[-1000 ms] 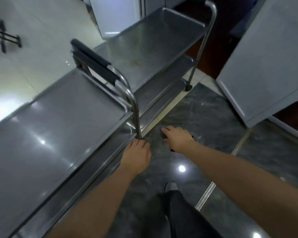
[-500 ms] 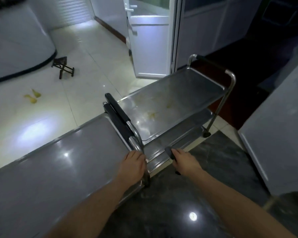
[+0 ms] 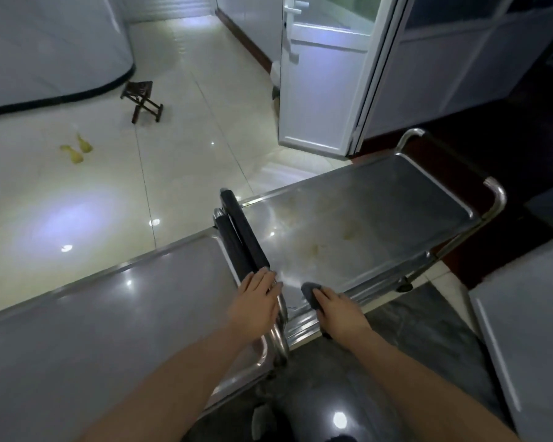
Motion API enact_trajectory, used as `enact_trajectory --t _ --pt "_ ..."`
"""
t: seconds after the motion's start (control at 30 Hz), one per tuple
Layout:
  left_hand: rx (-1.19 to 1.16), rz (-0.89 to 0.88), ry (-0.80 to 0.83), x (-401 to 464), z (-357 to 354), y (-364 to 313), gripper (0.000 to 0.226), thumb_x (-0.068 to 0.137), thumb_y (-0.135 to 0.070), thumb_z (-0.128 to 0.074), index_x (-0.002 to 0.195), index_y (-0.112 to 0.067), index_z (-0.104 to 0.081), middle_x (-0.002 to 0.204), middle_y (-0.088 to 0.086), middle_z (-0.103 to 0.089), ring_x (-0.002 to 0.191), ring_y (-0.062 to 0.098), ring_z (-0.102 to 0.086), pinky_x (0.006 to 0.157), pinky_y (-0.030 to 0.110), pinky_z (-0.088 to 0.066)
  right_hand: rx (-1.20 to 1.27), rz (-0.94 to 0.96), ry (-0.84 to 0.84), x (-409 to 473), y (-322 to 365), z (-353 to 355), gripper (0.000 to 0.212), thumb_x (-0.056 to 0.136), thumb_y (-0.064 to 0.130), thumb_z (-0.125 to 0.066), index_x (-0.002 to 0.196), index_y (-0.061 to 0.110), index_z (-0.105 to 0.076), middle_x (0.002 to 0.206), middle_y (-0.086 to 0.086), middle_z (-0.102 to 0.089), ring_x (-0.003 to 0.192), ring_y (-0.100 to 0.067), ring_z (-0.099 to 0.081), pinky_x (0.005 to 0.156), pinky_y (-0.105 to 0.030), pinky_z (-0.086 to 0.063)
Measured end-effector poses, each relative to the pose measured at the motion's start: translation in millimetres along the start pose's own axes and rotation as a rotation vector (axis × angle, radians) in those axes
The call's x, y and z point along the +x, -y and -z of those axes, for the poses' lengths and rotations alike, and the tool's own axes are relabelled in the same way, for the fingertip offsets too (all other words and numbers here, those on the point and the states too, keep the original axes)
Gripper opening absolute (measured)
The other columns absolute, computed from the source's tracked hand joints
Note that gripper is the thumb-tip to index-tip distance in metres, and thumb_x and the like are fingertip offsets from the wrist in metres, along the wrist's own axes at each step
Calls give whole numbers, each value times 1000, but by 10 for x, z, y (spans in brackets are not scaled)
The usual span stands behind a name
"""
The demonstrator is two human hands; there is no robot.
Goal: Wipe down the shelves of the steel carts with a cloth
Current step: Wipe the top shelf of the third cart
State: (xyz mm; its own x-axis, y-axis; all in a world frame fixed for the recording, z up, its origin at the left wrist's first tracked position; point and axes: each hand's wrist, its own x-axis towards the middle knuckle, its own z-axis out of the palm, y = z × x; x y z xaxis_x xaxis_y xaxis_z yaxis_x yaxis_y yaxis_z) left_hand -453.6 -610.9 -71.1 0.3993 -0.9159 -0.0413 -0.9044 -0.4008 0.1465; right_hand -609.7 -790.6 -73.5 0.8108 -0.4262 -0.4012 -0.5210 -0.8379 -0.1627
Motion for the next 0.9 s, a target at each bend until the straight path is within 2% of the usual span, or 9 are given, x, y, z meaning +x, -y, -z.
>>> enact_trajectory --t 0.07,0.17,0.23,0.33,0.43,0.53,0.67,0.77,0.9 --pt "-16 87 71 139 -23 30 49 105 -33 -43 150 -15 -50 163 10 -34 153 34 -23 126 54 -16 -6 21 32 188 -8 -17 54 100 34 -47 151 24 -31 156 1 -34 128 -33 -46 103 -45 -43" --pt "46 179 147 320 -72 26 53 107 -38 -28 152 -18 -47 166 7 -28 154 38 -16 126 55 -4 -39 66 64 430 -74 -68 54 102 34 -47 152 24 -30 157 0 -32 130 -34 -44 103 -45 -42" --pt "142 131 247 408 -158 17 57 104 -40 -23 150 -17 -49 163 10 -31 150 47 -18 124 63 2 -61 108 87 626 -150 -83 55 102 33 -46 153 24 -29 158 0 -30 131 -35 -43 103 -44 -40" --pt "310 35 354 391 -326 -179 79 94 -39 -1 137 -11 -61 145 16 -51 147 55 -22 114 77 3 -73 171 112 866 -305 -126 56 101 34 -46 154 24 -30 158 0 -31 131 -34 -42 102 -41 -40" --pt "296 111 376 417 -320 -446 58 98 -36 -22 125 -10 -66 119 14 -60 141 62 -26 115 76 4 -102 247 158 1028 -461 -158 58 101 35 -45 155 24 -27 159 -1 -30 132 -34 -41 103 -41 -39" --pt "233 174 488 477 -213 -542 43 90 -21 -36 107 -9 -74 91 12 -56 124 63 -46 115 78 -1 -141 317 200 1088 -544 -174 59 102 36 -43 157 25 -25 161 -1 -26 135 -35 -39 105 -44 -37" --pt "262 349 526 618 -185 -726 31 95 -23 -53 114 -5 -70 97 14 -57 133 70 -30 112 79 4 -166 421 217 1157 -686 -199 57 103 37 -44 156 24 -26 162 -2 -27 136 -35 -38 106 -46 -38" --pt "280 444 588 689 -127 -874 26 97 -18 -57 112 -2 -69 99 16 -56 135 75 -17 111 79 6 -179 477 219 1170 -718 -192 57 103 37 -42 156 23 -26 162 -3 -28 136 -35 -39 108 -46 -38" --pt "351 478 641 738 -65 -1042 23 98 -20 -59 110 -5 -71 100 14 -59 135 73 -19 110 81 10 -162 497 209 1130 -744 -177 56 103 36 -43 155 23 -28 161 -4 -29 134 -35 -42 107 -46 -38"
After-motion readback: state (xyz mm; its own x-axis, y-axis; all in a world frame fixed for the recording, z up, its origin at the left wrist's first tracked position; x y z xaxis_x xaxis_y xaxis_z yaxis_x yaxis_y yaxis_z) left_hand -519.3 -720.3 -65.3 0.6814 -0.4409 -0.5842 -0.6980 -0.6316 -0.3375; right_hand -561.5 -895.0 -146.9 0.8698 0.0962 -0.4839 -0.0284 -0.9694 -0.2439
